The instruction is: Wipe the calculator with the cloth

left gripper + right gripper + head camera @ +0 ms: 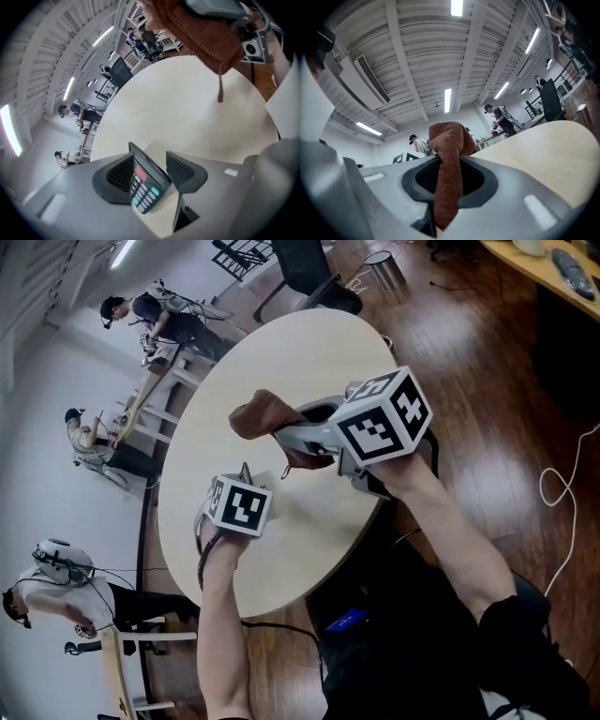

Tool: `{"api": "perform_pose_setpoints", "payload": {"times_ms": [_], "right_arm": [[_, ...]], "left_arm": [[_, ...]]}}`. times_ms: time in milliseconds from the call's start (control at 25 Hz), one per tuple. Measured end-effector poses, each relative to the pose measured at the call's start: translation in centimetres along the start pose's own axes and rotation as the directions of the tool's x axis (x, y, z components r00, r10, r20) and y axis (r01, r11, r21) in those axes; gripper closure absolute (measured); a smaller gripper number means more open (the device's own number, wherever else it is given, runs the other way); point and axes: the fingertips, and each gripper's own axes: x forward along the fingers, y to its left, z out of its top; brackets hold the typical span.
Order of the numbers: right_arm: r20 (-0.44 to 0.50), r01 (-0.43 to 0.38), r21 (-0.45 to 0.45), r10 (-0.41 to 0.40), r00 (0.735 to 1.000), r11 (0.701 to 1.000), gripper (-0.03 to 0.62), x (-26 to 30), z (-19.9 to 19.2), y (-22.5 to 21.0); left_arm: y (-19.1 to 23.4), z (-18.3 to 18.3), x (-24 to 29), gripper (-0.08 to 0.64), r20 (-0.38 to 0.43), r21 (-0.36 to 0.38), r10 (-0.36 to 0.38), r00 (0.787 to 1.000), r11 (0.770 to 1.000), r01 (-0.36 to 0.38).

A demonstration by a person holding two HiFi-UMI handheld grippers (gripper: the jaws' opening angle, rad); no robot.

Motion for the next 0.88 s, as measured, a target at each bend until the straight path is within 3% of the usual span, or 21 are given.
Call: {"api": "perform_pose_setpoints", "payload": {"times_ms": [200,400,480,520,600,760,880], "right_arm": [[0.025,-0.003,0.004,0.003,1.0,1.0,0.528,-0.7,0.1,-0.3],[0.049,-0.018,0.017,0.017,0.999,1.0,0.528,-3.4,-0.5,-1.6],[0.055,-0.015,0.019,0.014,0.998,1.0,0.528,-3.5,-0.3,-1.5],[0.059,-0.012,0.017,0.011,0.998,1.0,0.528,-3.3,0.0,-1.3],[0.063,-0.01,0.009,0.009,0.998,1.0,0.528,-2.9,0.5,-0.9],[0.06,-0.012,-0.008,0.012,0.998,1.0,0.528,-3.6,0.7,-1.1],[0.064,-0.014,-0.011,0.014,0.998,1.0,0.528,-4.5,0.7,-1.2]], "left_arm": [[-0.4,-1.6,2.5,0.382,-0.138,-0.059,-0.069,0.988,0.996,0.061],[-2.3,-1.6,2.9,0.425,-0.209,0.083,0.005,0.978,0.996,0.013],[-1.5,-2.1,2.6,0.371,-0.199,0.101,0.034,0.979,0.995,-0.014],[-0.6,-2.3,2.3,0.323,-0.179,0.097,0.065,0.982,0.994,-0.048],[1.2,-2.7,1.6,0.322,-0.136,0.057,0.118,0.984,0.992,-0.111],[-0.6,-3.9,2.4,0.371,-0.129,-0.087,0.049,0.99,0.994,-0.06],[-1.6,-4.3,2.9,0.4,-0.135,-0.085,0.042,0.99,0.995,-0.054]]}}
